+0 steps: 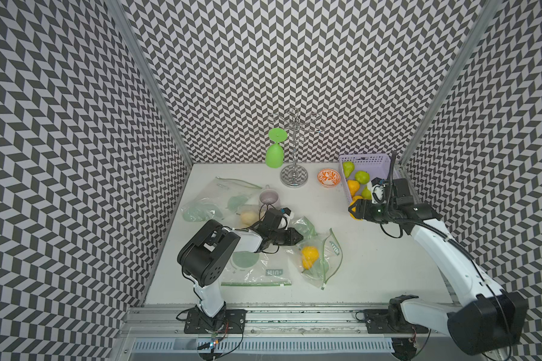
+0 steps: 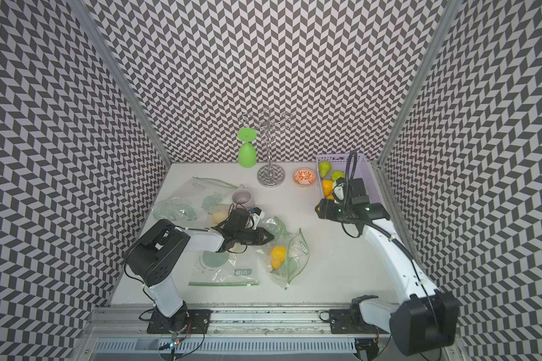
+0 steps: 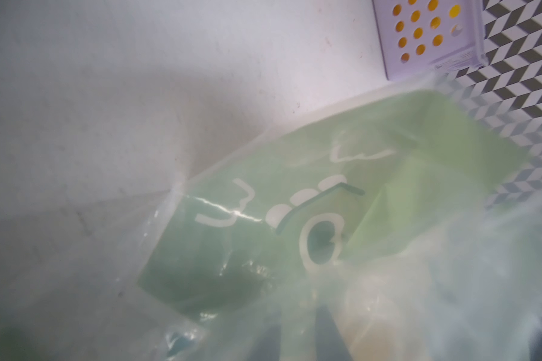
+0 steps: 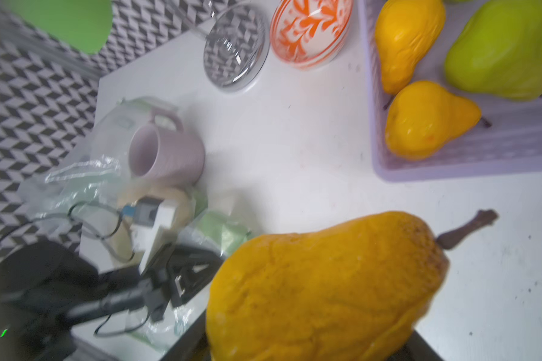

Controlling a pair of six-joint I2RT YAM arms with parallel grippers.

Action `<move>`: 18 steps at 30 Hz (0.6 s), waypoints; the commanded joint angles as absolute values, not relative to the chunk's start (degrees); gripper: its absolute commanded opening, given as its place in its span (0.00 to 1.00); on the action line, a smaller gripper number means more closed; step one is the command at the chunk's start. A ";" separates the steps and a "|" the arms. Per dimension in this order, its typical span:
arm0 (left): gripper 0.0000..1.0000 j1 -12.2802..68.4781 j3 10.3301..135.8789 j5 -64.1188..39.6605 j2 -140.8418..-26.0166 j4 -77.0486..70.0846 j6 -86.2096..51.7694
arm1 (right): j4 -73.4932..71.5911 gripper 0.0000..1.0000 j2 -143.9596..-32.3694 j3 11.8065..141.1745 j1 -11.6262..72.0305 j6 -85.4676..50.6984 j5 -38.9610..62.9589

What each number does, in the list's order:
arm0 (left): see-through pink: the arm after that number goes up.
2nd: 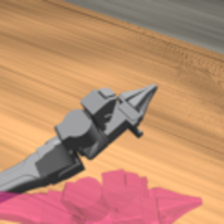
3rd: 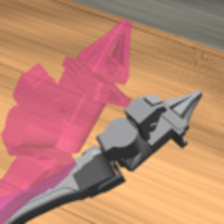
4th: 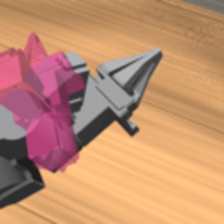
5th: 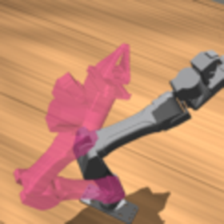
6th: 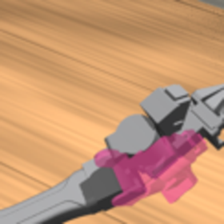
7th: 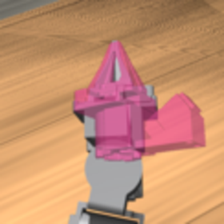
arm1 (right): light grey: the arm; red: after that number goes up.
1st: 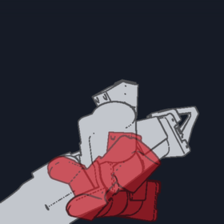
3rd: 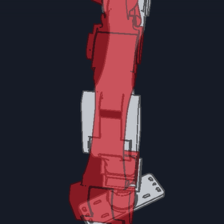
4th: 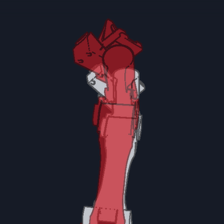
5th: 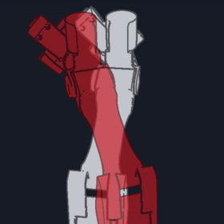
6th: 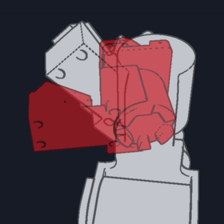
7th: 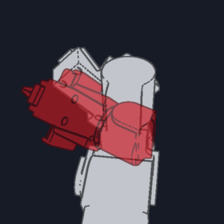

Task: Open the zip-top bag and take out the pear
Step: Place the pear in the basket.

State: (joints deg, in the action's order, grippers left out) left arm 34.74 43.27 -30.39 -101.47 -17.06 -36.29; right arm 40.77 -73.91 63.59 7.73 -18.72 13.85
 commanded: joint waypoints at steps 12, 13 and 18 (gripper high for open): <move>0.46 33.71 47.06 -35.45 -87.44 -16.51 -40.25 | 27.52 0.88 -100.03 76.84 -6.81 -19.65 2.81; 0.46 33.67 46.65 -35.68 -86.70 -16.00 -40.21 | 28.02 0.89 -101.17 77.64 -7.10 -19.11 5.08; 0.47 33.75 42.01 -34.38 -82.20 -13.24 -39.49 | 28.66 0.90 -97.89 77.42 -7.12 -18.80 11.51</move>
